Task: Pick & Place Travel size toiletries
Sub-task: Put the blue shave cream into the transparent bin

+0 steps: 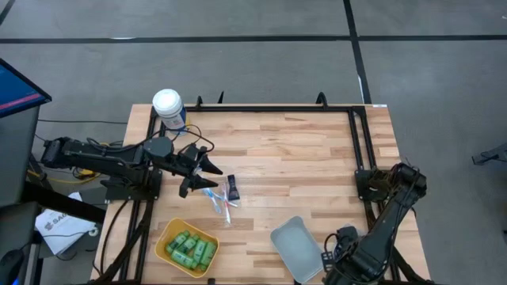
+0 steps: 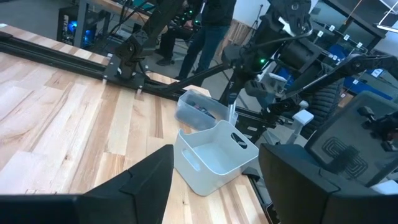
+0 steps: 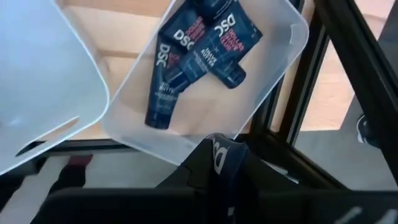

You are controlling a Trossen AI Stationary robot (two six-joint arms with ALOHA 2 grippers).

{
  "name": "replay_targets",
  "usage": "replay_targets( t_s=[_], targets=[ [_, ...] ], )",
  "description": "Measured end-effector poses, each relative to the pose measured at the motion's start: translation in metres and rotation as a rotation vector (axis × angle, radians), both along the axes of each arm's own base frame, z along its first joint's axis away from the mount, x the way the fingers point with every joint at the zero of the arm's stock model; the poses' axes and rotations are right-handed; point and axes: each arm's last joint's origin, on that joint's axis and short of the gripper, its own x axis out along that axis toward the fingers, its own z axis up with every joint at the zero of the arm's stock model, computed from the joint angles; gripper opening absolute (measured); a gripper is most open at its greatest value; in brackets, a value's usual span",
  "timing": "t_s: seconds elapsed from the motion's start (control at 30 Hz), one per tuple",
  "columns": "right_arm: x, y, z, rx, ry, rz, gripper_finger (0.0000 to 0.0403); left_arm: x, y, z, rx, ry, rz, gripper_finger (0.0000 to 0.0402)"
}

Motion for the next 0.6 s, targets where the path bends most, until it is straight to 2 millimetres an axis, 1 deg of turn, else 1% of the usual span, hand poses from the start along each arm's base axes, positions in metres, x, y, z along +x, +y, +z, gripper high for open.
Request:
replay_targets(
  t_s=[0.1, 0.23, 0.43, 0.53, 0.6],
  targets=[
    [0.0002, 0.0008, -0.0036, 0.027, 0.004, 0.047, 0.0039, 0.0, 0.0, 0.0, 0.0, 0.0, 0.0, 0.0231],
    [0.0011, 0.0026, -0.0106, 0.019, 0.026, 0.062, 0.0045, 0.0, 0.0, -0.0001, 0.0, 0.0, 0.001, 0.0235],
    [0.0013, 0.0032, -0.0112, 0.04, 0.022, 0.123, 0.0054, 0.0, 0.0002, -0.0001, 0.0, 0.0, 0.006, 0.0237],
    [0.0013, 0.0031, -0.0111, 0.059, 0.024, 0.169, 0.0078, 0.0, 0.0002, -0.0002, 0.006, -0.001, 0.005, 0.0237],
    [0.0013, 0.0031, -0.0111, 0.063, 0.024, 0.181, 0.0104, 0.0, 0.0002, -0.0002, 0.007, -0.001, 0.005, 0.0237]
  ],
)
